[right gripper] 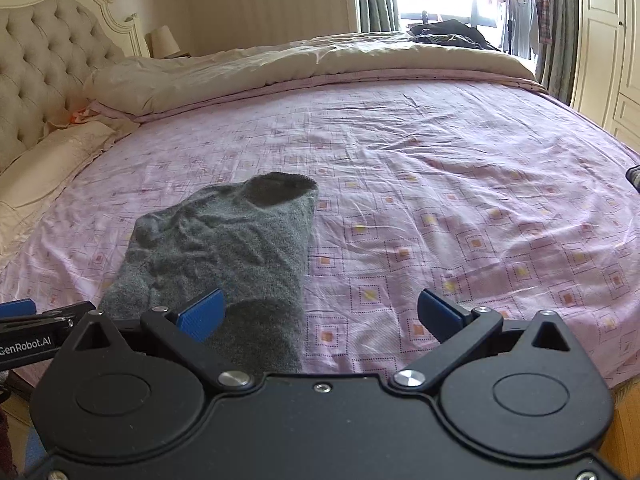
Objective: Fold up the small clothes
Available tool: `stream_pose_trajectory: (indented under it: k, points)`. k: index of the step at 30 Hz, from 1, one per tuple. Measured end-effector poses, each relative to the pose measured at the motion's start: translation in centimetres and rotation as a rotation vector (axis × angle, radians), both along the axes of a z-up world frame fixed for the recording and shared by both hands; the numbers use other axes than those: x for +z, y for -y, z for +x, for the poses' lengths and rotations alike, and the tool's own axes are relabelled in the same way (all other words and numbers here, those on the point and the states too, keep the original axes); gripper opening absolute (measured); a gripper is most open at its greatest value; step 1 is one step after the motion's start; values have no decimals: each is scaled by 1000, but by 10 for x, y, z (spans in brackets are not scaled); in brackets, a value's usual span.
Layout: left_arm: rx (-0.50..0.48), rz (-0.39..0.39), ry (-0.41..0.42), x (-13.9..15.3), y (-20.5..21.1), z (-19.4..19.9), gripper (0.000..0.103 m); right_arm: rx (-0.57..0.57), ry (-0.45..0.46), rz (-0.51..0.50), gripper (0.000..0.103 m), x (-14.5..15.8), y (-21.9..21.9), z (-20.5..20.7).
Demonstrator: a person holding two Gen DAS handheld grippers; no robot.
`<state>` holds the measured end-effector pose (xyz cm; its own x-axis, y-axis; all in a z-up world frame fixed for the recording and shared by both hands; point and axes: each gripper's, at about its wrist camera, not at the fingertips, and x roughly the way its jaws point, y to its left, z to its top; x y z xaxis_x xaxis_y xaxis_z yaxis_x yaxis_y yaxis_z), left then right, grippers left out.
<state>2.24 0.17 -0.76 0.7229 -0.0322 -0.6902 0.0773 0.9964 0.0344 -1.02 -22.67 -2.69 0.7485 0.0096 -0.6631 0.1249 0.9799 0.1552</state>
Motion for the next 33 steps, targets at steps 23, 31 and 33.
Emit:
stream_pose_trajectory:
  k: [23,31,33]
  points:
    - [-3,10,-59,-8,-5,-11,83,49,-26,73,102,-4,-9,-7]
    - [-2,10,-64,-9,-6,-9,83,49,-27,74,102,-4,-9,-6]
    - [-2,10,-62,-9,-6,-9,83,49,-28,75,102,-3,-9,-5]
